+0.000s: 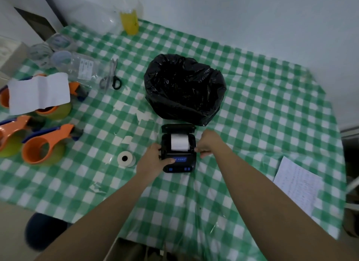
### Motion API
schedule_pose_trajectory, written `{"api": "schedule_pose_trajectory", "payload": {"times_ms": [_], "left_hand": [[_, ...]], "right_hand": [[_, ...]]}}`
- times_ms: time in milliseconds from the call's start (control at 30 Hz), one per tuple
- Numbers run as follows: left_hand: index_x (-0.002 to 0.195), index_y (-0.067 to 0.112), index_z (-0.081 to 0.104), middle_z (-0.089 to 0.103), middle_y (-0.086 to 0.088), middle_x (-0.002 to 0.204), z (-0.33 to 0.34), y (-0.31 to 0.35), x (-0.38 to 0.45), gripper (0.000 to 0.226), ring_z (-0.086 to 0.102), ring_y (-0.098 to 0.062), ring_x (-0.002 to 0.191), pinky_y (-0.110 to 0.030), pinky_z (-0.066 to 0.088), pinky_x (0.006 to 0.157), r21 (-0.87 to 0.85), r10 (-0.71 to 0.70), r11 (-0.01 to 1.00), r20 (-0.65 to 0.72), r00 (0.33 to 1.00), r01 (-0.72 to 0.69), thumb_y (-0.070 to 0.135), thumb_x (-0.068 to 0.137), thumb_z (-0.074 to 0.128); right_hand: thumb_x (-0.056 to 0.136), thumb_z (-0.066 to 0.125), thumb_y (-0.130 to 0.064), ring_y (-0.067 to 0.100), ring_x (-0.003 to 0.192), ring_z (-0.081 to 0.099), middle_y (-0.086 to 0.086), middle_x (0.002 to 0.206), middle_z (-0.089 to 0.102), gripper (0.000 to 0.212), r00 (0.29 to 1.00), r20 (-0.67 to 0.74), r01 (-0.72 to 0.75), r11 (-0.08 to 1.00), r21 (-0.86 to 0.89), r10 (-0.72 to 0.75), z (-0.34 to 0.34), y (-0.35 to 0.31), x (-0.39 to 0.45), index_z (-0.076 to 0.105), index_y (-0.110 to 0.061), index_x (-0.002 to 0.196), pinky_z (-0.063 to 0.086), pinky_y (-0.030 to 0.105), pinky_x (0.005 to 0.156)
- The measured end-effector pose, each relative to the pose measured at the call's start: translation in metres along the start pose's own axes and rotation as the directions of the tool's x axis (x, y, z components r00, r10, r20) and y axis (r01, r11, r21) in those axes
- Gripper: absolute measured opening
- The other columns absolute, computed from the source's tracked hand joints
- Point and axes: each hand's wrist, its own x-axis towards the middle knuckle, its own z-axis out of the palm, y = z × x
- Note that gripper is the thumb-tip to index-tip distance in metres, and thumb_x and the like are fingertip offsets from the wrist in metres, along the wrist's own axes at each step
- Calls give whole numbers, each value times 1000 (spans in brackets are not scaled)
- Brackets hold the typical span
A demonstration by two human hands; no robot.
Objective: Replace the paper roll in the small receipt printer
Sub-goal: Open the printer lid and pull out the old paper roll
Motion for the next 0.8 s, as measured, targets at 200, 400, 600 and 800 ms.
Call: {"api": "schedule_pose_trajectory", "payload": {"times_ms": [200,400,600,800], "left_hand": [[119,11,45,53,-7,125,-4,3,0,62,59,-25,102,-40,49,82,59,-3,998,13,1000,2,41,73,73],[119,9,45,56,-10,122,-7,6,-2,63,59,-27,103,-43,51,85,50,13,999,28,1000,-15,37,72,75],[120,6,43,54,-14,122,-9,12,-6,61,57,-30,108,-45,50,88,149,18,989,51,999,-26,38,77,71],[138,8,28,41,-17,142,-24,9,-12,80,47,-32,125,-44,44,98,77,67,994,93,993,-74,33,77,72]], "right_hand": [[83,59,-13,26,89,62,11,98,66,20,904,-356,292,949,115,-235,32,24,-27,64,-8,101,46,29,70],[80,67,-38,30,106,48,13,114,50,49,841,-493,332,932,143,-224,71,9,-25,55,-14,121,47,40,86],[84,65,-33,32,109,42,13,114,50,25,853,-505,254,949,188,-128,72,-2,-23,69,-15,100,42,40,88],[88,60,-23,24,87,60,10,96,65,20,770,-567,505,823,261,-293,47,9,-66,64,-5,97,47,32,74]]}}
